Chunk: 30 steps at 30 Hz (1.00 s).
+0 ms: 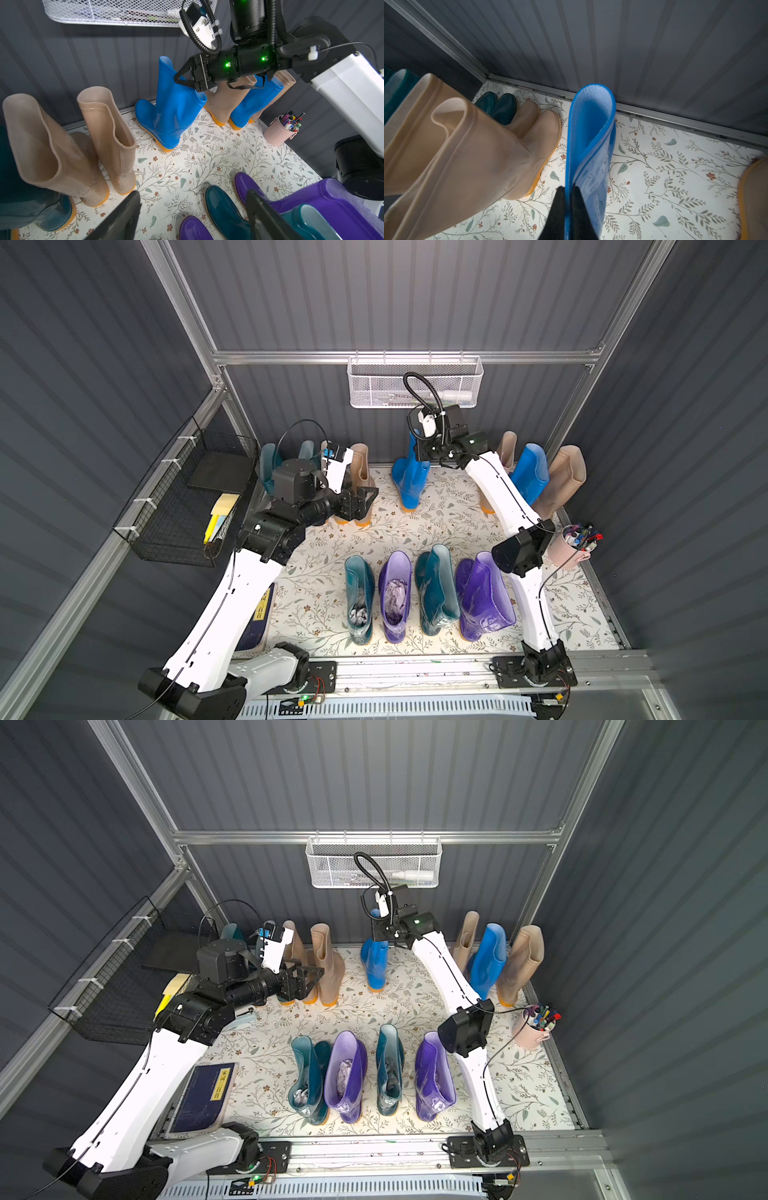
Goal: Match and arrange rain boots in pairs
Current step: Place the rain boot at the center of the board.
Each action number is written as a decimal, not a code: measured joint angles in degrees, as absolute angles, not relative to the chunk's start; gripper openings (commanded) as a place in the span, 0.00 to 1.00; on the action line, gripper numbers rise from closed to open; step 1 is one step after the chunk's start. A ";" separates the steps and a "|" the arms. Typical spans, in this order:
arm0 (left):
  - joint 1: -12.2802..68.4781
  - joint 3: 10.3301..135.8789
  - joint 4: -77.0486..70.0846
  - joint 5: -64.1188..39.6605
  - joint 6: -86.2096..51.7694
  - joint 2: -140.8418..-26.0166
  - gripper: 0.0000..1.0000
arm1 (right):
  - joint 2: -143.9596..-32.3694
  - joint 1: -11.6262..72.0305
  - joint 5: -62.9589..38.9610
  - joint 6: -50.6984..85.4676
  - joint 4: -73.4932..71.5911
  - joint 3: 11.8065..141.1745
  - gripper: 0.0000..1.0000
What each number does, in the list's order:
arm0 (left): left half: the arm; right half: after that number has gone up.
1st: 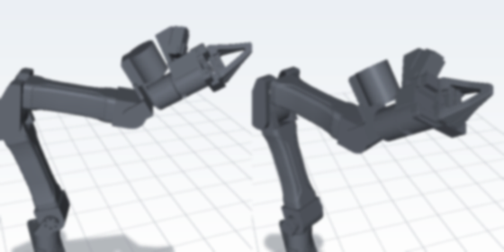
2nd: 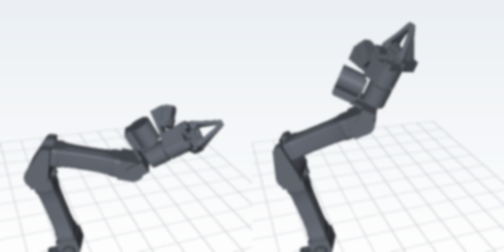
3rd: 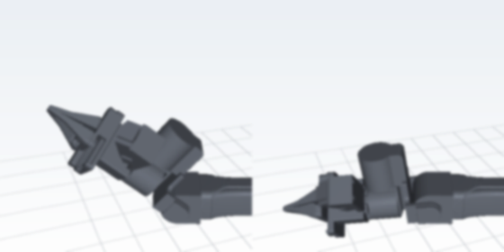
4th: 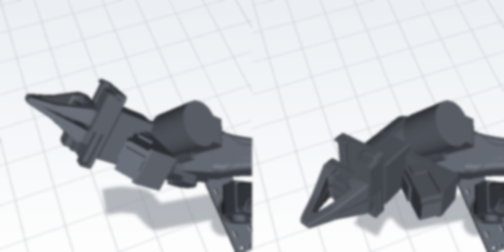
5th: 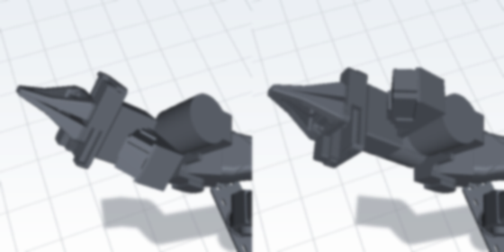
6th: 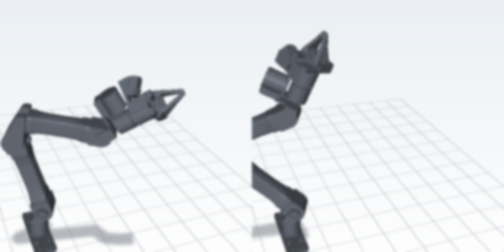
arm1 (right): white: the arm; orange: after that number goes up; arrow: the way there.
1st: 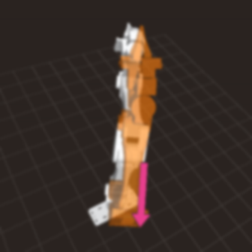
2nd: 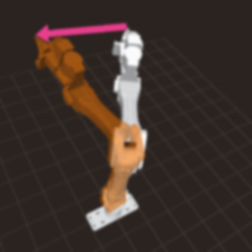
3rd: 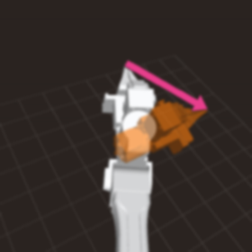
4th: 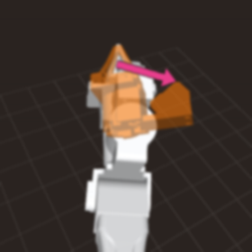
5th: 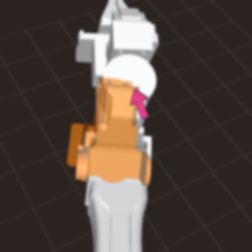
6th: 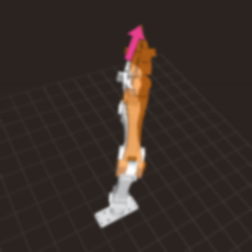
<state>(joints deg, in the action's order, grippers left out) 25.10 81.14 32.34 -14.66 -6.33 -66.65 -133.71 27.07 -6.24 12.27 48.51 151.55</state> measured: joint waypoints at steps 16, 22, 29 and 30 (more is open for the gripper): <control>25.10 76.47 33.45 -14.37 -6.13 -64.60 0.82 | -134.58 30.28 -7.16 11.97 43.09 151.63 0.00; 25.10 75.96 33.45 -14.11 -6.15 -64.55 0.82 | -134.78 30.30 -7.29 11.97 43.05 151.63 0.00; 25.10 75.35 33.47 -13.74 -6.15 -64.49 0.82 | -137.47 30.70 -7.33 11.97 41.78 151.94 0.00; 25.10 75.33 33.43 -13.72 -6.15 -64.49 0.82 | -137.75 30.74 -7.35 11.97 41.15 151.94 0.00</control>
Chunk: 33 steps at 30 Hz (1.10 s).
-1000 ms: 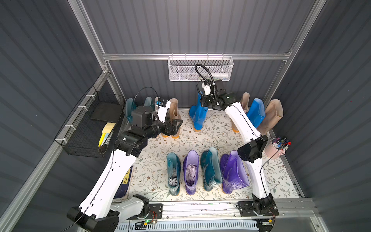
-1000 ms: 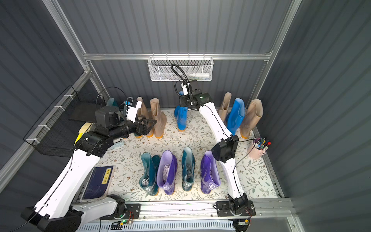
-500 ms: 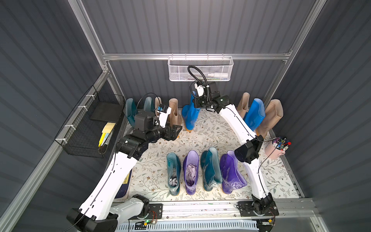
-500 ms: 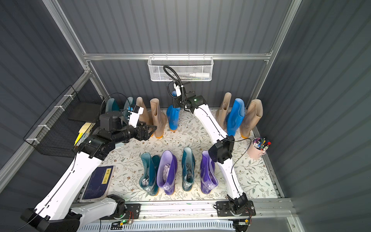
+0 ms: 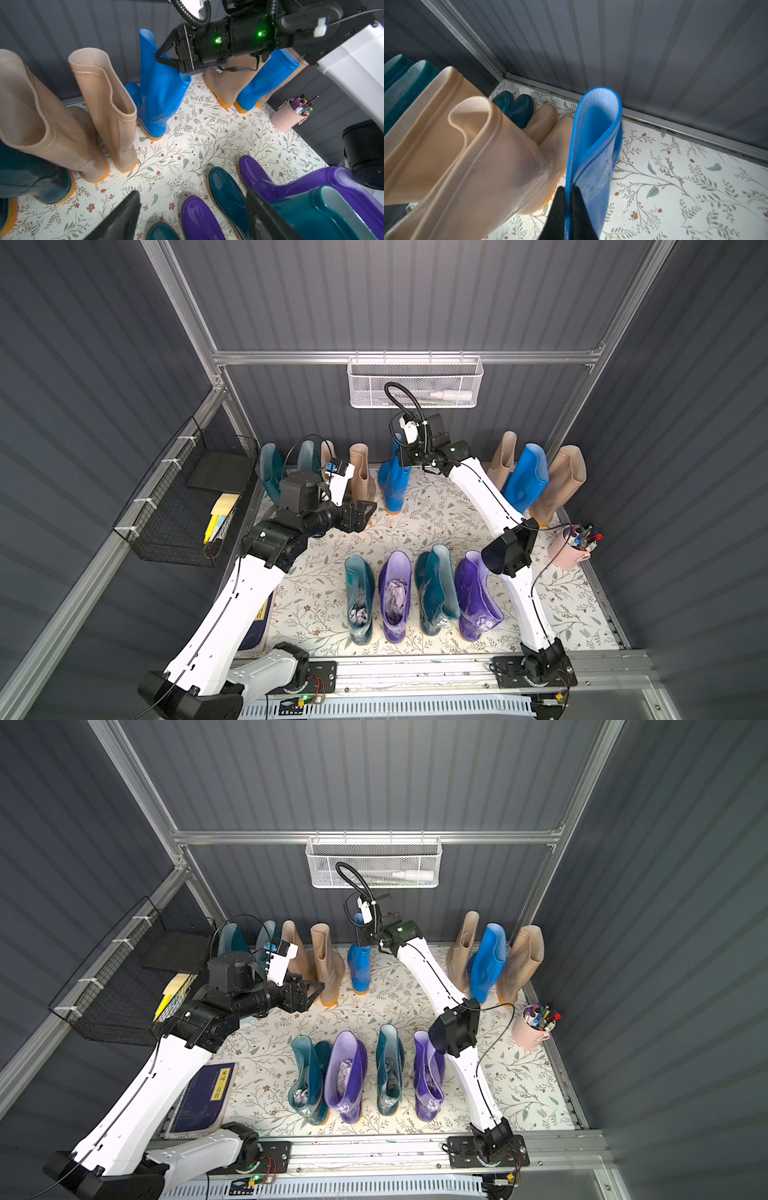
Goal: Match and arrange rain boots in pairs
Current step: Place the rain boot at the center of the board.
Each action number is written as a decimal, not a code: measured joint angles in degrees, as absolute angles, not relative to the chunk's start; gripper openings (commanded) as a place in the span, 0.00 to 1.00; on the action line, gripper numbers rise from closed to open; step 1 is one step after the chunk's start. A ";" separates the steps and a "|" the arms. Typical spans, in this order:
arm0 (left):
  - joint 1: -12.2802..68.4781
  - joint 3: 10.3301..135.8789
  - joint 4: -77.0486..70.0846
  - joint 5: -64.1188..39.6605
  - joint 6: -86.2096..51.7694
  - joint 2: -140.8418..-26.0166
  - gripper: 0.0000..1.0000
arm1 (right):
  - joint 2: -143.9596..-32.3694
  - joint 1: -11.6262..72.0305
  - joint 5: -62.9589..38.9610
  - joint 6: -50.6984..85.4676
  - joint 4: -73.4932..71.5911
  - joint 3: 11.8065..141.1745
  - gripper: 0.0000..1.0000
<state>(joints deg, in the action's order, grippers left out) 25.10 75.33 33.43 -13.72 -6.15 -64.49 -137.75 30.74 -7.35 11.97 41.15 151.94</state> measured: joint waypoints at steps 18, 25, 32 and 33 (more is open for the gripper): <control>25.10 74.74 33.43 -13.52 -6.15 -64.27 0.82 | -138.08 31.70 -9.67 13.80 39.79 151.96 0.00; 25.10 74.70 33.43 -13.52 -6.15 -63.75 0.82 | -138.30 31.70 -11.55 15.68 39.05 151.96 0.03; 25.10 74.70 33.43 -13.52 -6.15 -63.22 0.82 | -140.16 31.70 -13.76 19.84 37.45 153.58 0.05; 25.10 74.70 33.43 -13.52 -6.15 -63.22 0.82 | -140.53 31.70 -14.06 20.49 37.04 153.80 0.05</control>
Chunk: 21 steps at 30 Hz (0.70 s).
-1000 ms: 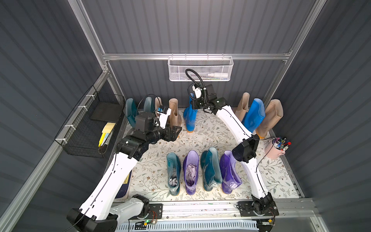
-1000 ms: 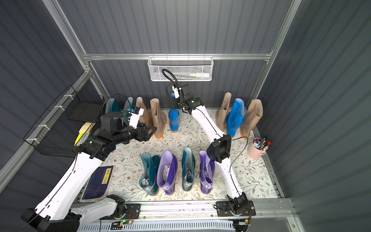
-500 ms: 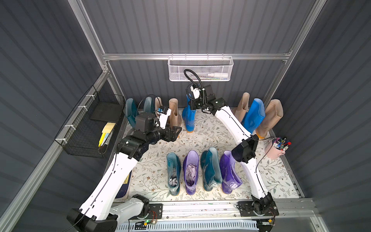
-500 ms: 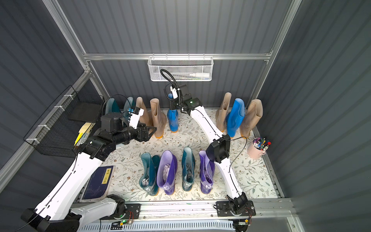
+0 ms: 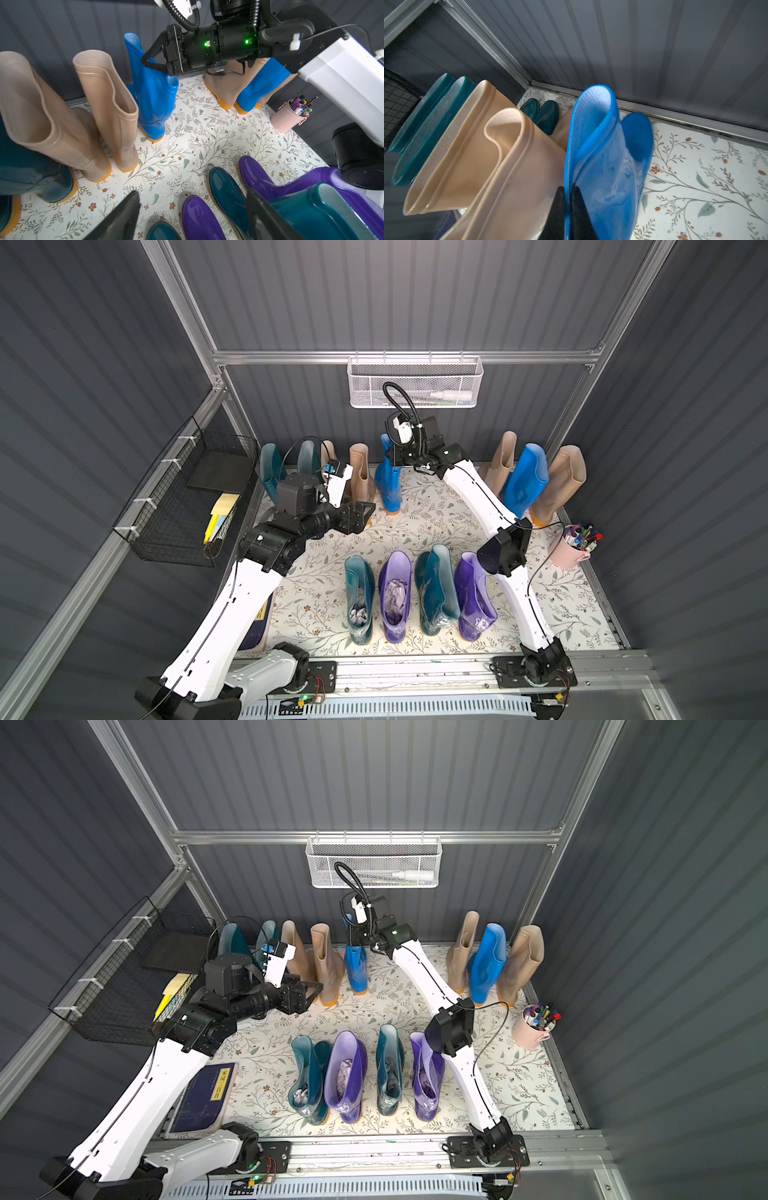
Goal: Match and arrange rain boots in pairs
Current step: Place the rain boot at the center of the board.
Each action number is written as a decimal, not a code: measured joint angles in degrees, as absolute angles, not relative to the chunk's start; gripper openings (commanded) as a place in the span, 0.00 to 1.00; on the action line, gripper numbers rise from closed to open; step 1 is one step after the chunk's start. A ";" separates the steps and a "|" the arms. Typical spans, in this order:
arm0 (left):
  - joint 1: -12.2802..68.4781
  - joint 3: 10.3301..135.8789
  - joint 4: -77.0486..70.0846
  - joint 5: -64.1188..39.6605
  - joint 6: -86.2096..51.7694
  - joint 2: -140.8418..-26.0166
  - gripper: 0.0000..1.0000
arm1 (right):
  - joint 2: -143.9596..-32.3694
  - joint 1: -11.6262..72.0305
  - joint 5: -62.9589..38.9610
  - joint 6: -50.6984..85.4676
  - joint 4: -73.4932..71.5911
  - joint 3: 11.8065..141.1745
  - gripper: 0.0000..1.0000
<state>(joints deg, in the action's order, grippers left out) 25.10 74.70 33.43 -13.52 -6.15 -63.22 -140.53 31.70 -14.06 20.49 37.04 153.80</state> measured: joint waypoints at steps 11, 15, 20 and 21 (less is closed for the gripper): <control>25.10 74.70 33.41 -13.54 -6.17 -63.22 0.83 | -141.45 31.73 -15.75 24.05 35.48 154.08 0.11; 25.10 74.70 33.41 -13.56 -6.22 -63.22 0.83 | -141.45 31.77 -15.88 24.16 35.20 154.08 0.21; 25.10 74.70 33.34 -13.58 -6.59 -63.22 0.85 | -141.16 32.03 -16.19 23.75 34.09 154.06 0.30; 25.10 74.70 33.28 -13.56 -6.66 -63.22 0.86 | -141.01 32.03 -16.19 23.55 34.04 153.93 0.32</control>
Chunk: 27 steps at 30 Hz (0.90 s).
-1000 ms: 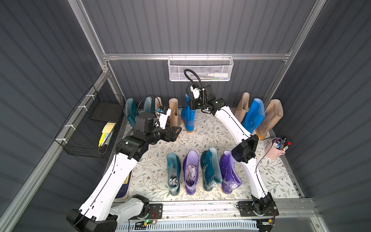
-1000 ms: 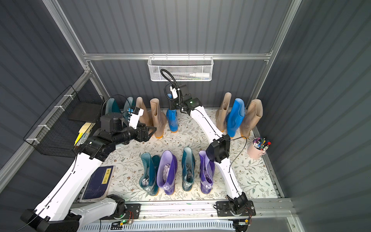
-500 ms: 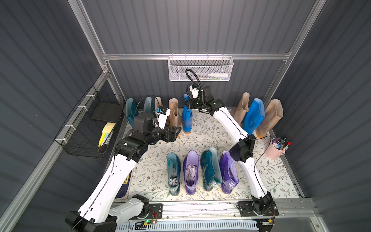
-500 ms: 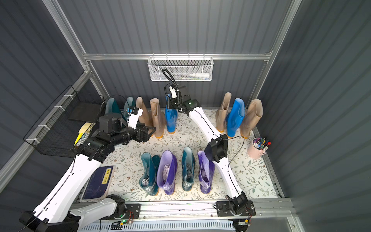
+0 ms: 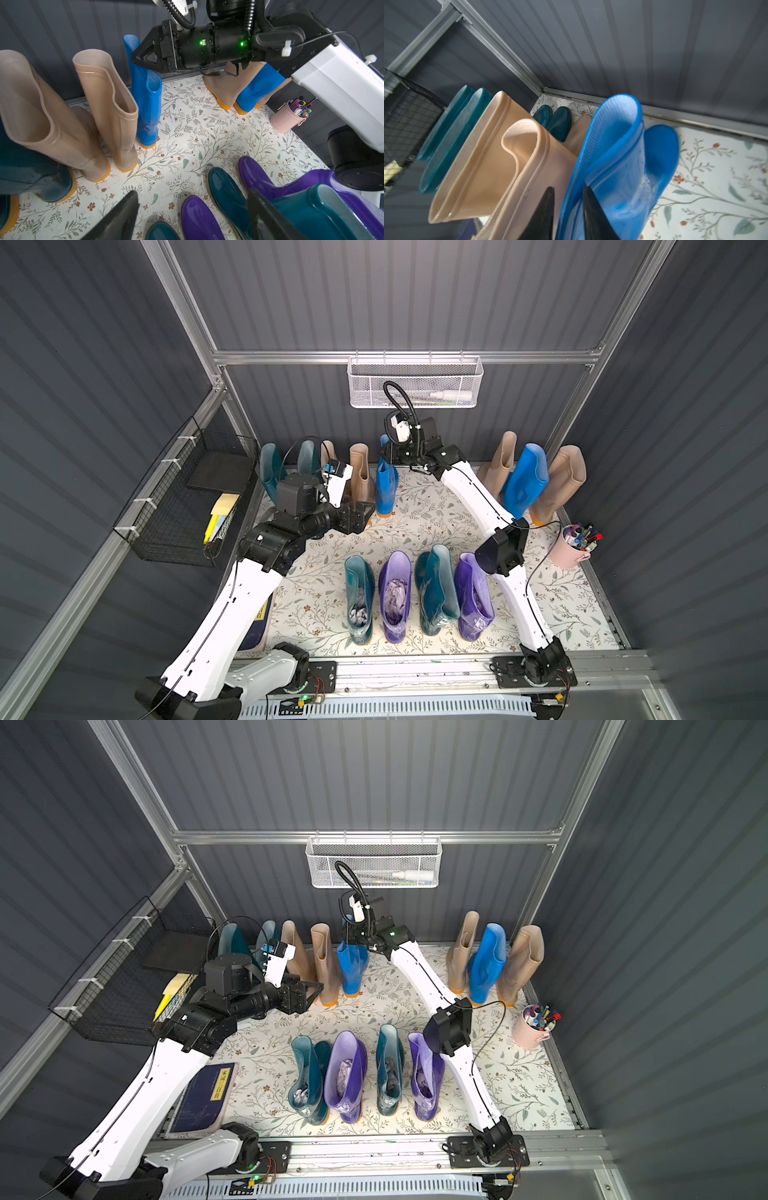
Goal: Match and arrange rain boots in pairs
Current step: Place the rain boot at the center of the board, then pick up the rain boot at the center of the board.
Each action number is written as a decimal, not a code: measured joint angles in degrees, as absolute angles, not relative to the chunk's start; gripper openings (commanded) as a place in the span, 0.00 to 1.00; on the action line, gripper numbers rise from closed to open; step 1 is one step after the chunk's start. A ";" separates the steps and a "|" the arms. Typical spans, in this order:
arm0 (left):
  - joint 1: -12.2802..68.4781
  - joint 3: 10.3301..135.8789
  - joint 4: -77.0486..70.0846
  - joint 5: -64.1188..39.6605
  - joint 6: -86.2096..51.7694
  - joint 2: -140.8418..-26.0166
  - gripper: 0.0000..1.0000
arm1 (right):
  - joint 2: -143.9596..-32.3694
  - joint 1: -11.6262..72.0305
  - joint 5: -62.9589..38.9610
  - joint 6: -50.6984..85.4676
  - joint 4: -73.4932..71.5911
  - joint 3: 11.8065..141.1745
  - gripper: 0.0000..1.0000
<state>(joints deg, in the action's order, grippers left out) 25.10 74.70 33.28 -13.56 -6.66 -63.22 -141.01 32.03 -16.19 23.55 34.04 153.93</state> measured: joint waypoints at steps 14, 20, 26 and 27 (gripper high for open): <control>25.10 74.70 28.49 -13.63 -9.43 -63.29 0.89 | -127.35 32.03 -14.96 20.38 33.95 145.77 0.52; 25.10 74.89 26.33 -14.20 -10.33 -64.01 0.89 | -121.27 31.53 -13.91 18.13 34.92 142.21 0.56; 25.10 77.73 24.10 -17.32 -11.27 -66.46 0.88 | -113.56 27.18 -13.06 15.46 37.43 135.79 0.59; 25.10 78.17 23.42 -18.06 -11.44 -66.70 0.88 | -112.25 25.89 -12.80 15.03 37.93 134.82 0.60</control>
